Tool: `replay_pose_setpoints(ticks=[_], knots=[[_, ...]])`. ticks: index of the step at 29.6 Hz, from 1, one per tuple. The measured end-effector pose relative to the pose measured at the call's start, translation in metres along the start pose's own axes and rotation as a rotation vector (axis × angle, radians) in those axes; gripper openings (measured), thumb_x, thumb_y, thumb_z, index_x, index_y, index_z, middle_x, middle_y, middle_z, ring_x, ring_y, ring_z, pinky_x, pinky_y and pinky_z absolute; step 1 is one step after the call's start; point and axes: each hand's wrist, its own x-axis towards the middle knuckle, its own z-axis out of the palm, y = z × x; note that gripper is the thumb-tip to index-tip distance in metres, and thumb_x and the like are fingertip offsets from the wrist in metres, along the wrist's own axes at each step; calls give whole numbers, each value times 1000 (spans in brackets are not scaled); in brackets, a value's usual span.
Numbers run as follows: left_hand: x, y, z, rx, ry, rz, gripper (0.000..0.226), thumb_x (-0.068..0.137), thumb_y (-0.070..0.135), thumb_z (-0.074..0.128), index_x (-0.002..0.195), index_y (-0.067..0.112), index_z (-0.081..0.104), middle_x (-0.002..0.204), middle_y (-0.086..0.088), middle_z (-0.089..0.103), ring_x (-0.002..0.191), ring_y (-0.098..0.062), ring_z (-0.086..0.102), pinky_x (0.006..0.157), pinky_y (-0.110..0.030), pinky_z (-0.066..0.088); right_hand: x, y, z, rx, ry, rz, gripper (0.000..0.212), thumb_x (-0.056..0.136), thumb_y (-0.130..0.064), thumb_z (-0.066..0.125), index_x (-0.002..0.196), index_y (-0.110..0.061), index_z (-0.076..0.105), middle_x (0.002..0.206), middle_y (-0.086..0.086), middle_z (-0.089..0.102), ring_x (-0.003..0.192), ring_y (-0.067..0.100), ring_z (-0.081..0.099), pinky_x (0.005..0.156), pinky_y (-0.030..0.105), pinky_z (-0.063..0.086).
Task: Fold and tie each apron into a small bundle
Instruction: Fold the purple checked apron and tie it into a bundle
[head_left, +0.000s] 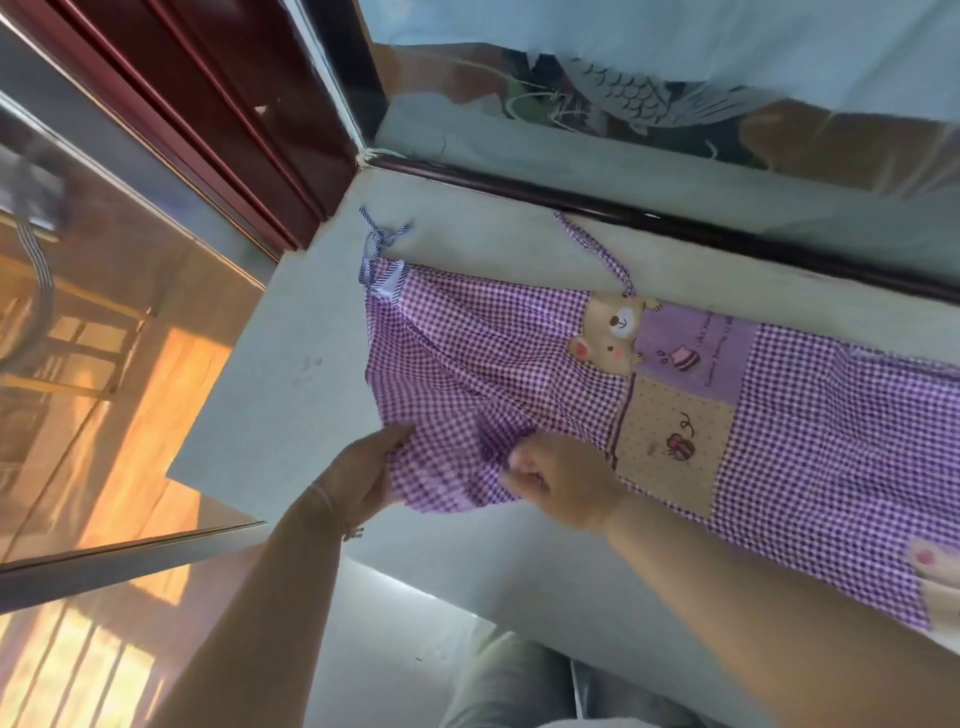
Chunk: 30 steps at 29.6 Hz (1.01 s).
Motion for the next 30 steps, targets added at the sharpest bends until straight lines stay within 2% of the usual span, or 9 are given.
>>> replay_pose_setpoints(ticks=[4, 6, 7, 10, 13, 20, 25, 28, 30], knots=[[-12, 17, 68, -215, -336, -52, 49, 92, 33, 42, 136, 10, 45, 139, -15, 51, 124, -39, 51, 93, -58, 47, -13, -26, 5, 539, -125, 188, 46, 83, -49, 62, 116, -18, 59, 112, -7, 65, 102, -2, 59, 94, 22, 46], [-9, 24, 96, -242, -418, -43, 51, 95, 43, 38, 135, 14, 47, 139, -14, 50, 122, -40, 52, 91, -59, 47, -8, -27, -10, 821, -32, 350, 24, 83, -28, 67, 104, -16, 64, 90, -18, 69, 80, -16, 59, 85, 16, 45], [-8, 26, 112, -220, -422, -27, 53, 95, 50, 36, 136, 17, 46, 138, -12, 51, 122, -40, 51, 90, -58, 48, -9, -20, -21, 900, -9, 447, 15, 87, -23, 63, 100, -16, 66, 80, -20, 69, 76, -13, 60, 83, 18, 47], [3, 37, 142, -49, -347, 76, 59, 94, 55, 38, 146, 28, 32, 147, -4, 37, 135, -36, 36, 88, -51, 53, -11, 13, -51, 1345, 50, 697, 37, 92, -26, 57, 125, -10, 59, 114, 5, 70, 106, 24, 64, 86, 42, 54], [23, 40, 146, 433, -89, 301, 49, 100, 37, 43, 146, 26, 33, 154, -2, 29, 139, -30, 33, 96, -45, 48, -11, 36, -73, 1525, 180, 964, 36, 99, -27, 47, 127, -5, 54, 122, 19, 63, 107, 34, 63, 84, 45, 54], [90, 24, 117, 1483, 104, 489, 64, 96, 45, 47, 151, 27, 20, 160, -2, 14, 147, -27, 13, 119, -47, 13, -41, 73, -70, 1485, 513, 1136, 54, 98, -51, 38, 121, -4, 51, 118, 12, 60, 101, 28, 59, 89, 42, 49], [101, 19, 129, 1809, 54, 556, 75, 92, 60, 39, 152, 32, 4, 161, 4, -6, 148, -25, -5, 119, -50, 8, -52, 47, -50, 685, 742, 961, 60, 90, -55, 51, 112, 2, 51, 100, 17, 59, 94, 37, 59, 74, 44, 52], [105, 10, 147, 1944, -50, 618, 77, 91, 64, 35, 152, 34, 0, 161, 3, -8, 148, -23, -7, 118, -47, 1, -50, 31, -35, 330, 456, 932, 81, 73, -77, 52, 116, -10, 42, 105, 1, 48, 95, 22, 54, 73, 36, 48], [107, 4, 154, 2044, -84, 632, 83, 87, 68, 40, 151, 37, -3, 160, 5, -10, 147, -23, -10, 115, -54, -2, -41, 41, -22, 174, 188, 998, 72, 77, -67, 56, 117, -10, 40, 108, 5, 46, 97, 25, 52, 74, 37, 48]])
